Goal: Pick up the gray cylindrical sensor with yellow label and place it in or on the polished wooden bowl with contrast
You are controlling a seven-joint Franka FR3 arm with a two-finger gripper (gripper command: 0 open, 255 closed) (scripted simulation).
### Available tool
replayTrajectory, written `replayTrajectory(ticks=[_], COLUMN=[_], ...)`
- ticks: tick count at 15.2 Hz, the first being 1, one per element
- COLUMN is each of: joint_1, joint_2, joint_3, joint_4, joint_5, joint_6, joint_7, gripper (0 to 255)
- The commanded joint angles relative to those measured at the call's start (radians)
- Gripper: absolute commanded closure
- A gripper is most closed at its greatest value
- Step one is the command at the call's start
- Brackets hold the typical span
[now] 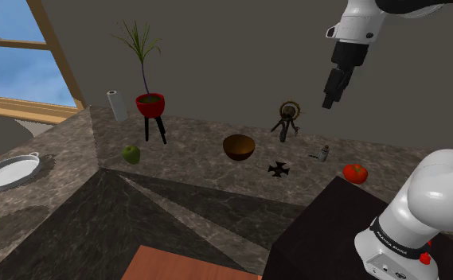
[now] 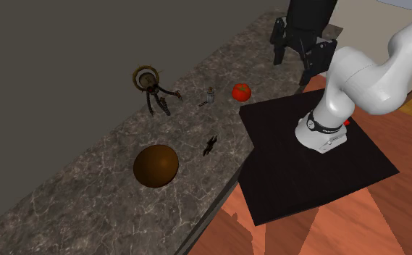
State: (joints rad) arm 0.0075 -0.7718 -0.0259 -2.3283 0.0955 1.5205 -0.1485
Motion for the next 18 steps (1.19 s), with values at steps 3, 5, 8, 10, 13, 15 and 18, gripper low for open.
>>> replayTrajectory(ticks=[3,5,8,10,13,15,18], joint_1=[-0.01,-0.021,-0.037,-0.049,-0.064,-0.073,-0.085], joint_2=[0.012,0.029,0.066,0.097,0.156,0.203,0.284], joint_3=[-0.028,-0.057,-0.102,-0.132,-0.178,-0.209,-0.256], joint_4=[-0.041,-0.077,-0.124,-0.149,-0.176,-0.189,-0.197], joint_5=[-0.022,-0.044,-0.076,-0.096,-0.124,-0.139,-0.157], joint_6=[0.044,0.09,0.162,0.212,0.29,0.343,0.424], joint_7=[-0.039,-0.077,-0.133,-0.171,-0.226,-0.264,-0.321], gripper=[0,0,0,0,0,0,0])
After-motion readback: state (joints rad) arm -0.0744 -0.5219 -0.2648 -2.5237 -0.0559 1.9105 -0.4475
